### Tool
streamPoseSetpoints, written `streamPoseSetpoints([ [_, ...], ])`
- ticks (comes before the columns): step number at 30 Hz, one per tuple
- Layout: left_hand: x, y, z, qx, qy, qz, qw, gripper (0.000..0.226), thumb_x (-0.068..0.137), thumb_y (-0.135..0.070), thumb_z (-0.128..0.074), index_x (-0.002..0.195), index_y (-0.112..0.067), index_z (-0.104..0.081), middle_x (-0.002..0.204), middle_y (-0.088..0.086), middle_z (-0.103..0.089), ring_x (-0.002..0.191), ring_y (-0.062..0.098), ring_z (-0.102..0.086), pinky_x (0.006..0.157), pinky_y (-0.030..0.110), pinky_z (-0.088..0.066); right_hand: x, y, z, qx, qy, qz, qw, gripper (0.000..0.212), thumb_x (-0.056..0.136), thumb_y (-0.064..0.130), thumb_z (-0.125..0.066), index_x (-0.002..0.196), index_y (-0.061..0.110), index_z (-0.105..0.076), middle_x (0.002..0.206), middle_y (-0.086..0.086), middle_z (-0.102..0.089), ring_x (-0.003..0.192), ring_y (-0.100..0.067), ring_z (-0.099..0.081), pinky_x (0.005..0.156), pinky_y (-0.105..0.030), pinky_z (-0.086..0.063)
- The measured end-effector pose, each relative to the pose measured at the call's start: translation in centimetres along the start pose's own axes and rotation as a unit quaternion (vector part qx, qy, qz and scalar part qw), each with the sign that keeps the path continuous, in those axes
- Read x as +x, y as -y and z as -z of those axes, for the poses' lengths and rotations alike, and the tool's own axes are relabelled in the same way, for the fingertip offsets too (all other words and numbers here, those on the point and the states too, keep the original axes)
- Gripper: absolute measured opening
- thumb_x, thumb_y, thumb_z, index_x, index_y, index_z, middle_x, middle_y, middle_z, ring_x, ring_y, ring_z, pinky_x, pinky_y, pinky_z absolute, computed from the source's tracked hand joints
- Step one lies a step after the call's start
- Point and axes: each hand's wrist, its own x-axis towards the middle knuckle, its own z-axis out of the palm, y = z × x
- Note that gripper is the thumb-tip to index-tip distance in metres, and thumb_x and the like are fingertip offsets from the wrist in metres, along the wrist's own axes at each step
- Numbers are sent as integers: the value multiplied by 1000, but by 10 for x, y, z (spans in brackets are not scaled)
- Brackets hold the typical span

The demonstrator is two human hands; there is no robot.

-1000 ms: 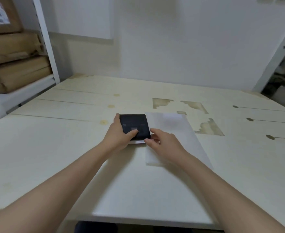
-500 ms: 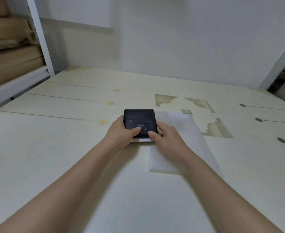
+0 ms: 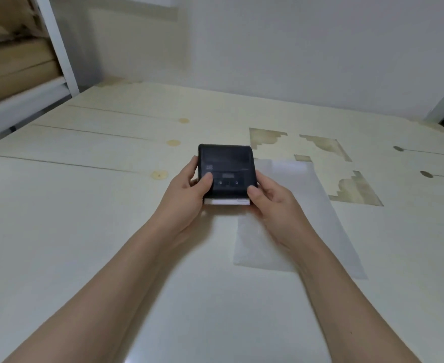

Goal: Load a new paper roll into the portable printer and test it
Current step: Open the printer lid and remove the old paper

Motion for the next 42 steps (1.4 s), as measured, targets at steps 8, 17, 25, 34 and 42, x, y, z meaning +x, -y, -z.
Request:
streamPoseSetpoints([
  [8,-4,5,-9,5,-26,22,999,65,88,-39,-51,150,-37,-34,133,-3,-64,122,16,-61,107,44,-45,-5,-6,-5,31,-26,6,999,42,101,11,-45,140,23,-52,129,4,-67,123,-13,-61,108,-43,-45],
  [17,-4,-8,3,-166,8,49,985,67,94,-9,-60,147,-40,-32,126,-7,-59,106,24,-70,72,41,-61,-4,7,11,238,27,-76,968,34,104,11,-40,133,8,-58,126,-10,-68,121,-23,-63,99,-36,-52],
  [25,-9,-9,-13,-109,-37,70,991,35,91,-33,-66,122,-16,-62,115,6,-73,97,24,-74,69,39,-62,3,3,9,350,9,-136,927,34,103,13,-41,125,-8,-57,126,-21,-66,119,-30,-63,95,-41,-55],
  [34,-7,-10,-20,-68,-107,41,991,17,90,-29,-64,102,-18,-68,102,6,-75,88,22,-75,58,32,-60,5,1,7,358,8,-140,923,32,102,13,-41,123,-5,-59,125,-19,-66,119,-29,-63,100,-42,-52],
  [42,-8,-10,-22,-36,-165,56,984,67,63,-58,-66,118,-19,-61,108,-2,-72,95,20,-72,78,49,-61,2,2,5,349,-3,-136,927,33,101,14,-44,123,-5,-59,128,-20,-64,125,-30,-58,101,-41,-51],
])
